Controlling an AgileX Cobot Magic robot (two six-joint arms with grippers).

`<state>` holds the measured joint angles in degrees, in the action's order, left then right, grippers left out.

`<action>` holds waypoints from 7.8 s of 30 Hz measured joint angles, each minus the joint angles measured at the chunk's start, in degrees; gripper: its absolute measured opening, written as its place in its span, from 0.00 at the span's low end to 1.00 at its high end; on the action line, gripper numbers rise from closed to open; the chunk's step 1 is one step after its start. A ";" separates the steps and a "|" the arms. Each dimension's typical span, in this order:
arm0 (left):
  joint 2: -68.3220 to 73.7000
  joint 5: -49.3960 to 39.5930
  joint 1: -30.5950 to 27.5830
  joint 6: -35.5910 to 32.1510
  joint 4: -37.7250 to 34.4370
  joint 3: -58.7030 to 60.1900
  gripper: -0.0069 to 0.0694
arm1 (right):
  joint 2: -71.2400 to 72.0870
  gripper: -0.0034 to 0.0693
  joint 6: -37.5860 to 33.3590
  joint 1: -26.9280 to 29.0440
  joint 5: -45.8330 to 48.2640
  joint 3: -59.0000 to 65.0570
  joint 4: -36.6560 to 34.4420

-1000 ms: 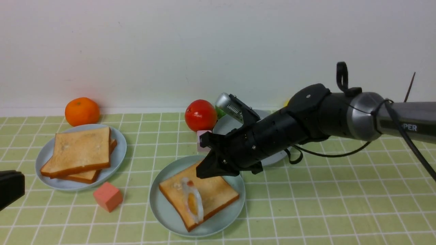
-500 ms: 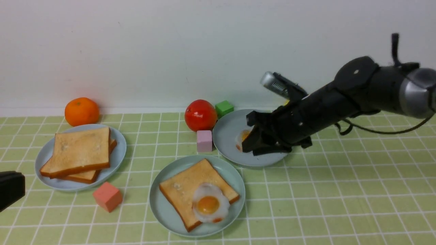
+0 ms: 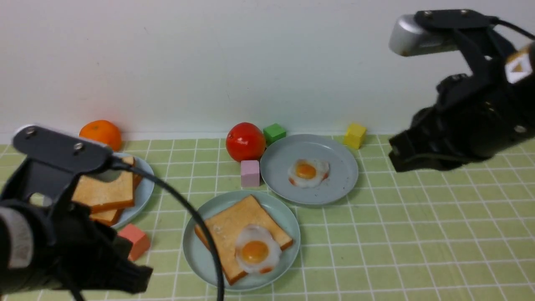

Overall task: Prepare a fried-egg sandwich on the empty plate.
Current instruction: Use the right arm to place the fried egg on the slice of bread in the middle, then use the left arm to grab a slice of bread, then use the left arm to place a slice of bread on the fried egg in the middle

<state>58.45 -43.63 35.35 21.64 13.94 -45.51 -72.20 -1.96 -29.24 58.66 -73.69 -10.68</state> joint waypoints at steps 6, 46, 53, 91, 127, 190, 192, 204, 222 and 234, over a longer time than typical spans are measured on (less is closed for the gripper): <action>11.47 0.37 -11.60 -16.42 -11.27 -8.03 0.07 | 10.42 0.06 1.03 -3.03 -0.05 8.67 2.72; -18.02 9.12 -20.13 -39.09 -37.25 -1.03 0.07 | -41.30 0.06 1.33 -14.08 -14.30 -4.89 -0.14; -18.02 9.12 -20.13 -39.23 -37.41 -0.87 0.07 | -42.22 0.05 4.88 -14.08 -14.86 -6.01 5.17; -7.77 6.35 -20.13 -39.24 -35.06 0.43 0.07 | -14.14 0.07 7.66 -14.08 -5.95 -1.51 13.94; 57.12 -0.55 -26.90 -3.43 -0.26 -41.65 0.69 | 36.40 0.07 28.28 -14.08 -1.51 21.00 25.27; 30.89 1.79 -14.83 -24.85 -2.95 -24.03 0.23 | 37.44 0.11 27.13 -14.08 -0.47 21.00 25.29; 30.87 3.27 -9.70 -26.25 -3.12 -22.79 0.23 | 37.88 0.11 27.13 -14.08 -0.23 21.00 25.39; 39.76 8.23 3.09 -27.30 4.02 -22.44 0.22 | 38.69 0.12 26.09 -14.08 3.25 21.00 26.13; 41.57 9.24 5.45 -36.09 3.89 -22.38 0.22 | 39.03 0.13 26.04 -14.08 4.13 21.00 28.46; 41.57 8.94 5.45 -36.52 0.32 -21.57 0.22 | 39.03 0.13 26.04 -14.08 4.13 21.00 28.80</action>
<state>100.02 -34.69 40.80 -14.88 14.26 -67.08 -33.17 24.08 -43.32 62.79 -52.69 18.12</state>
